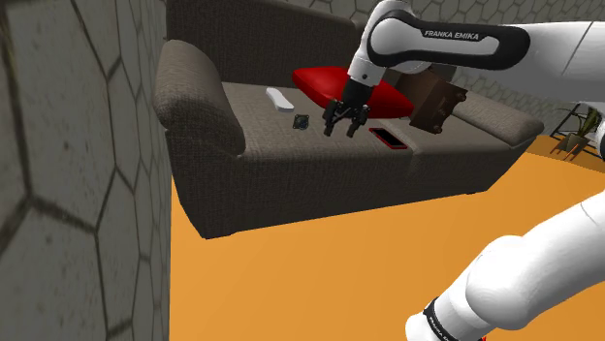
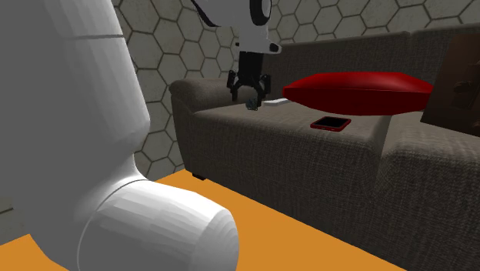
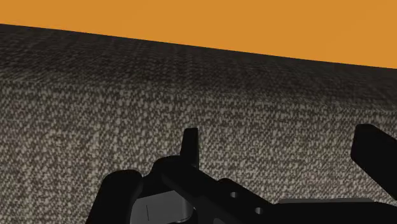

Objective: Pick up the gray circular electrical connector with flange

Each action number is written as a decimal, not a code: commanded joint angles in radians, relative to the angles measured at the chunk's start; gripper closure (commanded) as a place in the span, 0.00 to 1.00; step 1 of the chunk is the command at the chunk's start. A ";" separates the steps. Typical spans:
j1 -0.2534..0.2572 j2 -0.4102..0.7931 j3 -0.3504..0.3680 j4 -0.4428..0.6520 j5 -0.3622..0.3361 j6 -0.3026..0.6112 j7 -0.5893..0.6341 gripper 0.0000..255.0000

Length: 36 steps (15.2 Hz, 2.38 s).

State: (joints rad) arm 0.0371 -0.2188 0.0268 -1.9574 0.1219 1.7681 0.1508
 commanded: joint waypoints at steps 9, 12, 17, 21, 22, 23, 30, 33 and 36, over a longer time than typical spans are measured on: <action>0.017 0.364 0.018 0.469 -0.004 -0.028 0.019 0.00; 0.017 0.359 0.019 0.435 -0.003 0.001 0.015 0.00; 0.018 0.351 0.019 0.350 0.000 0.078 0.007 0.00; 0.017 0.352 0.019 0.351 0.000 0.077 0.006 1.00; 0.018 0.353 0.019 0.351 0.000 0.077 0.006 1.00; 0.018 0.353 0.019 0.352 0.000 0.077 0.006 1.00; 0.018 0.352 0.019 0.364 -0.001 0.064 0.008 1.00; 0.017 0.356 0.019 0.410 -0.002 0.023 0.013 1.00; 0.017 0.363 0.018 0.459 -0.003 -0.020 0.018 1.00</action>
State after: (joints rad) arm 0.0520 0.1398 0.0437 -1.5194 0.1195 1.7653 0.1625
